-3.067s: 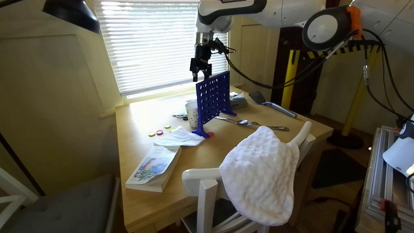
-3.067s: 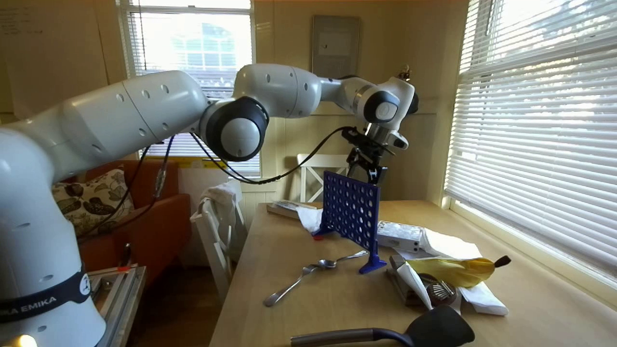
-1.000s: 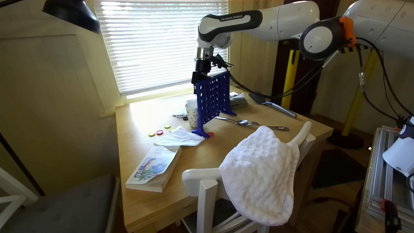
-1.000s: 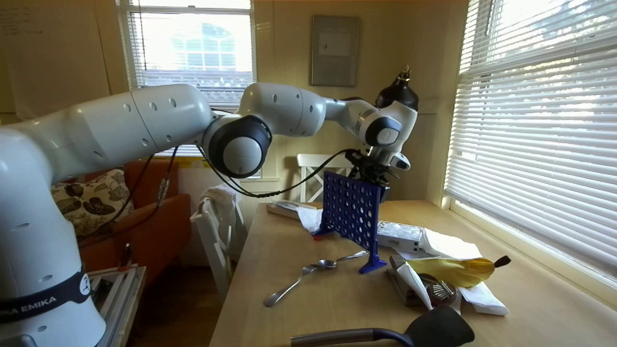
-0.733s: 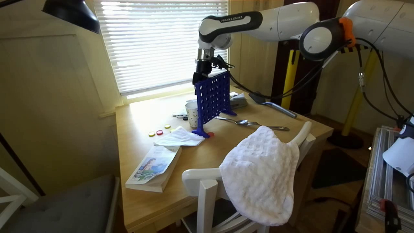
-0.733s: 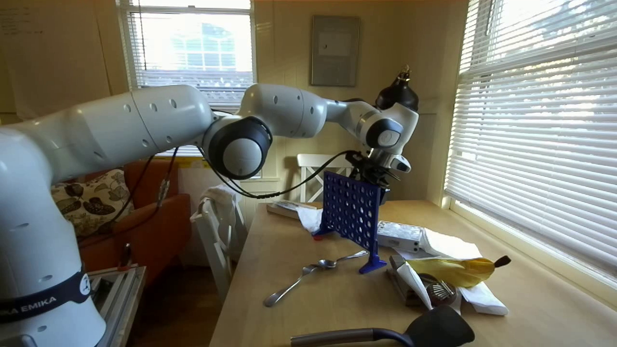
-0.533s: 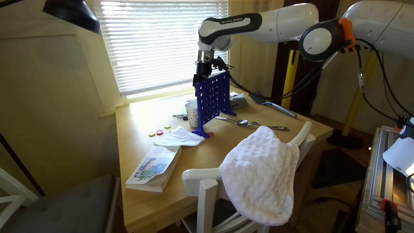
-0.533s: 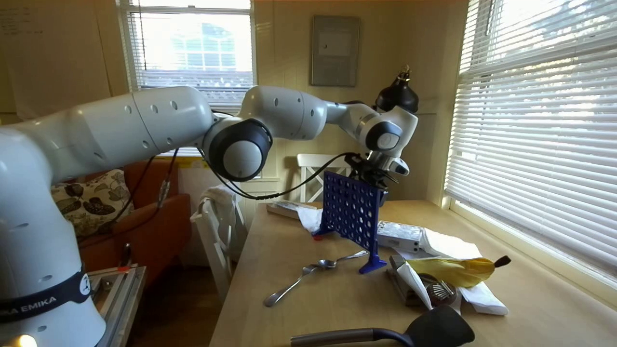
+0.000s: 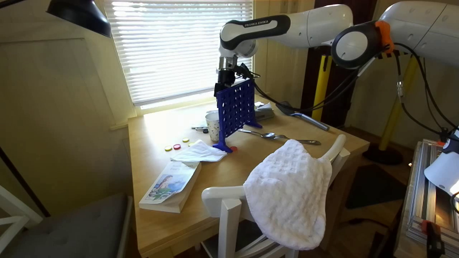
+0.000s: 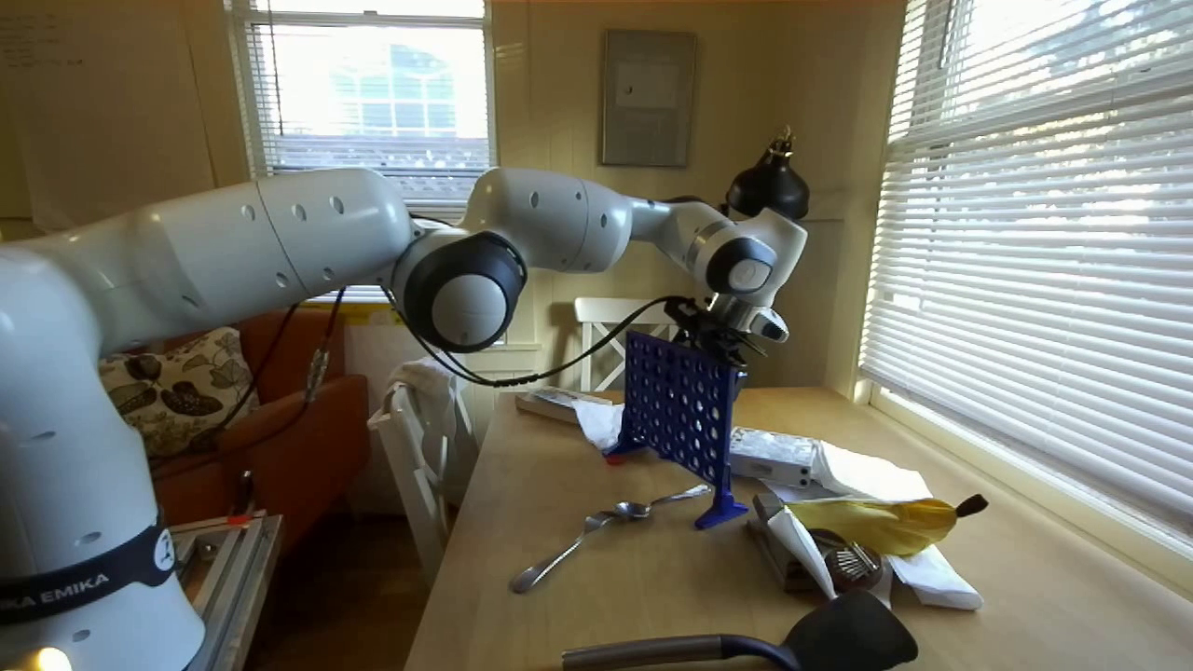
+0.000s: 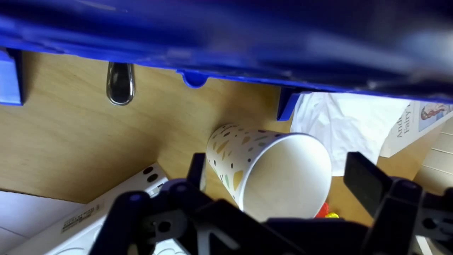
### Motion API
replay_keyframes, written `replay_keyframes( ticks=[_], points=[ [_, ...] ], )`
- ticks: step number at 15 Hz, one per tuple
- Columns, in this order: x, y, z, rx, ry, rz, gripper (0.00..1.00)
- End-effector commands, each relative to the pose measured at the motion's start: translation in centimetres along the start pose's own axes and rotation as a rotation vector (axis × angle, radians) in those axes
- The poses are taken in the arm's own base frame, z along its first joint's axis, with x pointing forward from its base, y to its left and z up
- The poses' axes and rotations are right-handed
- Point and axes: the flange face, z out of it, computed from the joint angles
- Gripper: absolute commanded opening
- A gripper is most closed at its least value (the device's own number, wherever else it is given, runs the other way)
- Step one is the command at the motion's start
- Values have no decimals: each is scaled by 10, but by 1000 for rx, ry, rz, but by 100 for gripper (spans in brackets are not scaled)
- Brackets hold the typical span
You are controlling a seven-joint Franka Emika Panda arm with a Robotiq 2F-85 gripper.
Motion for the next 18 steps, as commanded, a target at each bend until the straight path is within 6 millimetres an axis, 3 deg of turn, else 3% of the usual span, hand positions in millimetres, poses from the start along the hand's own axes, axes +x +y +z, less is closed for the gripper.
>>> replay_keyframes(
  ticks=[1,6,10,16,18],
  points=[
    [-2,1,-4,36,-6,6,100],
    [0,-8,-26,58,44,-25,100],
    [14,-18,-46,10,185,-42,100],
    [9,-12,-41,12,138,-32,100],
    [18,-15,-36,-23,196,-43,100]
  ],
)
